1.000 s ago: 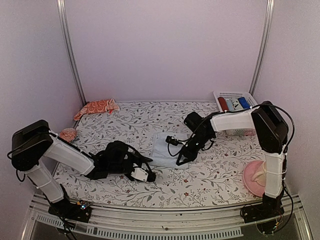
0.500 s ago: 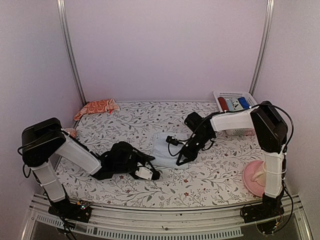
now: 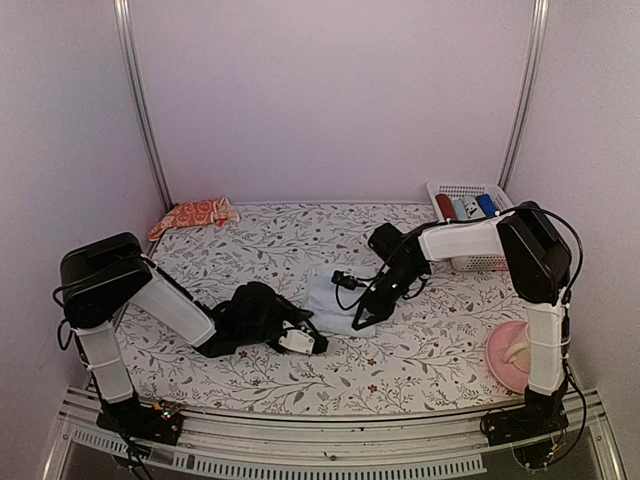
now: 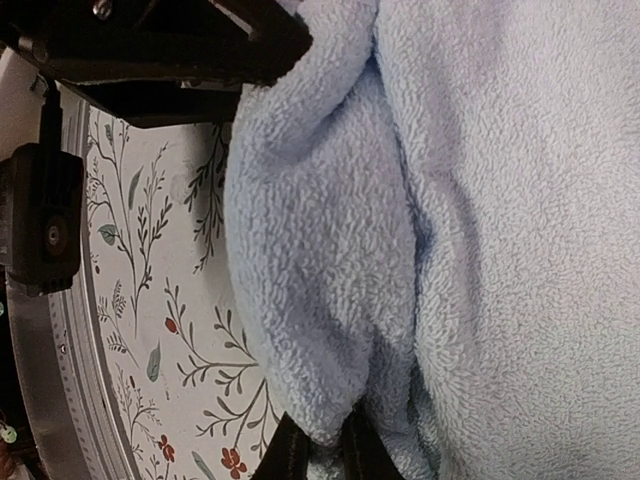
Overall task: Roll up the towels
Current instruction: Roll the towel at the center of the board.
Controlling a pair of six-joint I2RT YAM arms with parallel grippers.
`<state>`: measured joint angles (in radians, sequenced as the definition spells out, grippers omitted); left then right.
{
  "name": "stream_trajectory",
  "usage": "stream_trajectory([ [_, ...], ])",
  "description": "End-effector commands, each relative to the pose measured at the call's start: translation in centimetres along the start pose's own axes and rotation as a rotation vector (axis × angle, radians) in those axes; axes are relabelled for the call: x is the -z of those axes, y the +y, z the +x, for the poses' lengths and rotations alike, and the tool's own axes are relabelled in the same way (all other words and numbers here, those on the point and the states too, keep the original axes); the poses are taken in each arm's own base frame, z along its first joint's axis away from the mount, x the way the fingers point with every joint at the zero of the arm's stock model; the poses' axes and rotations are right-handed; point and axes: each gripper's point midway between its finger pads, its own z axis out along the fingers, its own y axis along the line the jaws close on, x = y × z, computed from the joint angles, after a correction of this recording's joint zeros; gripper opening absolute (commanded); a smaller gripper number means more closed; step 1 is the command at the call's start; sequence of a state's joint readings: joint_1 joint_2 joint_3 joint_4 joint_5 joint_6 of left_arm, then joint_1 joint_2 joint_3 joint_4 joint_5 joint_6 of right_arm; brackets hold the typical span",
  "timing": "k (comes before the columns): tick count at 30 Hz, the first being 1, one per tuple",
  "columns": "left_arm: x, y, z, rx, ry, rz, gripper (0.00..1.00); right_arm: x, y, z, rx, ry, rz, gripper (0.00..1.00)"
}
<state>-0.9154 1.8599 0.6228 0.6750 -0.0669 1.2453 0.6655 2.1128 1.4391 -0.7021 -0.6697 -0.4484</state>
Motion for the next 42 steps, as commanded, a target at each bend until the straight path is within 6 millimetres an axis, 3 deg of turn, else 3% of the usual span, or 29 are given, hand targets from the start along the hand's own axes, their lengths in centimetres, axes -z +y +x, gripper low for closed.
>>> stream_trajectory([
  [1, -0.8, -2.6, 1.5, 0.004, 0.062, 0.088, 0.25, -0.8, -2.0, 1.0, -0.009, 0.040, 0.036, 0.13],
  [3, -0.9, -3.0, 1.5, 0.009, 0.062, 0.106, 0.16, -0.5, -2.1, 0.8, -0.002, 0.038, 0.054, 0.17],
  [5, -0.8, -3.3, 1.5, 0.020, 0.060, 0.133, 0.00, 0.1, -2.2, 0.4, 0.006, 0.030, 0.078, 0.23],
  [14, 0.1, -3.6, 0.7, 0.112, 0.044, 0.229, 0.00, 4.8, -1.5, -1.8, 0.059, -0.068, 0.243, 0.43],
  [18, 0.8, -4.0, -0.4, 0.196, 0.016, 0.336, 0.00, 6.8, -1.2, -1.2, 0.094, -0.120, 0.387, 0.53],
  [20, 1.0, -4.1, -0.8, 0.231, 0.008, 0.387, 0.00, 7.5, 0.0, -0.9, 0.151, -0.163, 0.445, 0.59],
  [31, 1.6, -4.8, -1.4, 0.436, 0.004, 0.617, 0.00, 6.8, 6.6, -0.1, 0.586, -0.370, 0.646, 0.69],
  [36, 2.0, -4.7, -1.6, 0.512, -0.011, 0.697, 0.00, 6.2, 7.5, -0.9, 0.698, -0.393, 0.720, 0.69],
  [42, 2.2, -4.6, -1.7, 0.605, -0.030, 0.809, 0.00, 3.8, 5.7, -1.2, 0.763, -0.293, 0.809, 0.69],
])
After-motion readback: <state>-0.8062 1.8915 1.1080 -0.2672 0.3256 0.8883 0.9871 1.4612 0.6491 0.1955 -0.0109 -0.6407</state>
